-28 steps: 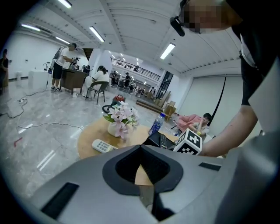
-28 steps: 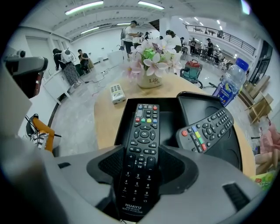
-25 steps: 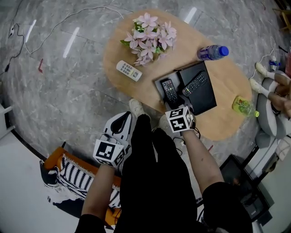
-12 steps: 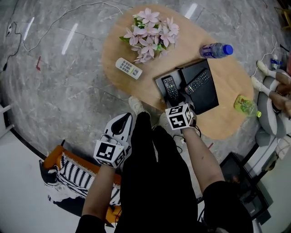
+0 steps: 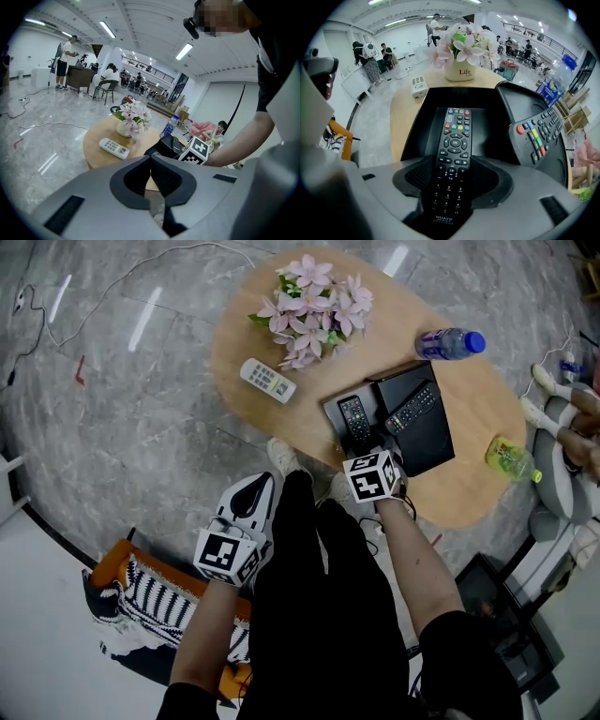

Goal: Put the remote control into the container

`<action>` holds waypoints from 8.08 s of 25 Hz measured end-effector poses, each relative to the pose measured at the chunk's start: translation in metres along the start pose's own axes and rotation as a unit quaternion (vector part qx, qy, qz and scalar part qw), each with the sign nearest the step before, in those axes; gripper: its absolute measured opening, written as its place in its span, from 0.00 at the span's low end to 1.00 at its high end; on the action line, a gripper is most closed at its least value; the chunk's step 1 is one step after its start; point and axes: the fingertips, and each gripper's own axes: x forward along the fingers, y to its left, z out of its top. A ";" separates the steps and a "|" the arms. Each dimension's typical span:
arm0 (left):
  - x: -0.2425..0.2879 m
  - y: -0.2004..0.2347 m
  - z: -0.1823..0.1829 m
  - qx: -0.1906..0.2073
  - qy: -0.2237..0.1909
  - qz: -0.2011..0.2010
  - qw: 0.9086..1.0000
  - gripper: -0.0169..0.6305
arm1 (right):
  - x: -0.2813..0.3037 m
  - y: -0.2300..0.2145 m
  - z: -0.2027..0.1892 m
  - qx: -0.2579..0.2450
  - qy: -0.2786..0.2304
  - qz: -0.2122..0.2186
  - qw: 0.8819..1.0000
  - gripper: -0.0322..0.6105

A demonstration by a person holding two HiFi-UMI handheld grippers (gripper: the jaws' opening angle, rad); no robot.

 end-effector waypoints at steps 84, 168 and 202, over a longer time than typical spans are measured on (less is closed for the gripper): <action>-0.088 0.078 0.141 0.049 -0.081 0.036 0.995 0.04 | -0.117 0.106 0.196 -0.126 -0.146 0.070 0.979 0.30; 0.002 -0.002 0.102 0.132 0.044 -0.118 0.983 0.04 | -0.064 0.001 0.022 0.068 0.011 0.004 0.998 0.45; 0.001 0.013 0.075 0.111 0.072 -0.103 0.986 0.04 | -0.034 0.004 0.002 0.071 0.038 0.006 0.997 0.45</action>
